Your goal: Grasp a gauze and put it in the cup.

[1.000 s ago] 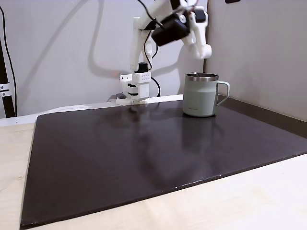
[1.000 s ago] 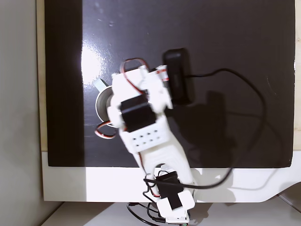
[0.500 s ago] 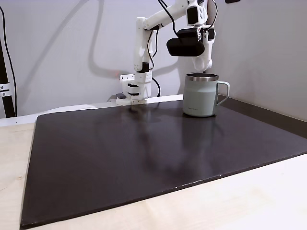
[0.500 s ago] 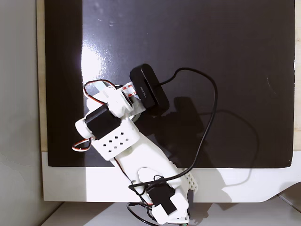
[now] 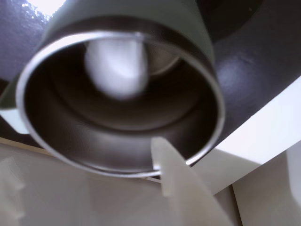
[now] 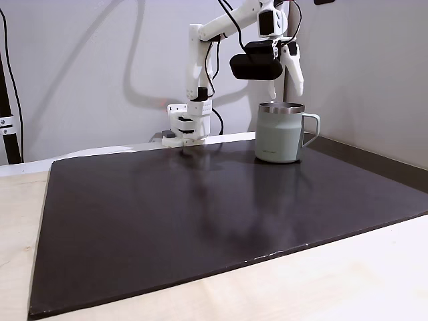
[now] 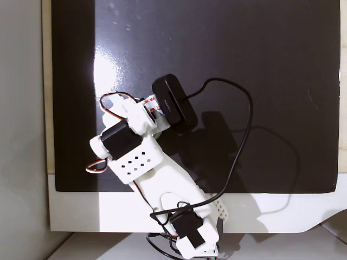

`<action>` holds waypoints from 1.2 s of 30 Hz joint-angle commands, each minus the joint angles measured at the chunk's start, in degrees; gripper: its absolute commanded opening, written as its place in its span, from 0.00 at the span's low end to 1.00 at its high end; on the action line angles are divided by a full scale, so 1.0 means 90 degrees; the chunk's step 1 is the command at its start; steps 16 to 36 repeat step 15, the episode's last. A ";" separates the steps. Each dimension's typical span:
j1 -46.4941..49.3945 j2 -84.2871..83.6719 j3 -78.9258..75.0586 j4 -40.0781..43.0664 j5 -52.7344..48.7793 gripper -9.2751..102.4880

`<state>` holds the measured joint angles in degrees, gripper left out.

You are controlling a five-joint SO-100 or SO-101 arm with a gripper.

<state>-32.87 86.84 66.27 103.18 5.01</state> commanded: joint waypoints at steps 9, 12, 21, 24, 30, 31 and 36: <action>-0.0029 0.0361 -0.0088 0.0039 -0.0039 0.37; 0.0000 0.0352 -0.0088 0.0039 -0.0039 0.37; 0.0020 0.0342 -0.0098 0.0039 -0.0039 0.37; 0.0020 0.0342 -0.0098 0.0039 -0.0039 0.37; 0.0020 0.0342 -0.0098 0.0039 -0.0039 0.37; 0.0020 0.0342 -0.0098 0.0039 -0.0039 0.37; 0.0020 0.0342 -0.0098 0.0039 -0.0039 0.37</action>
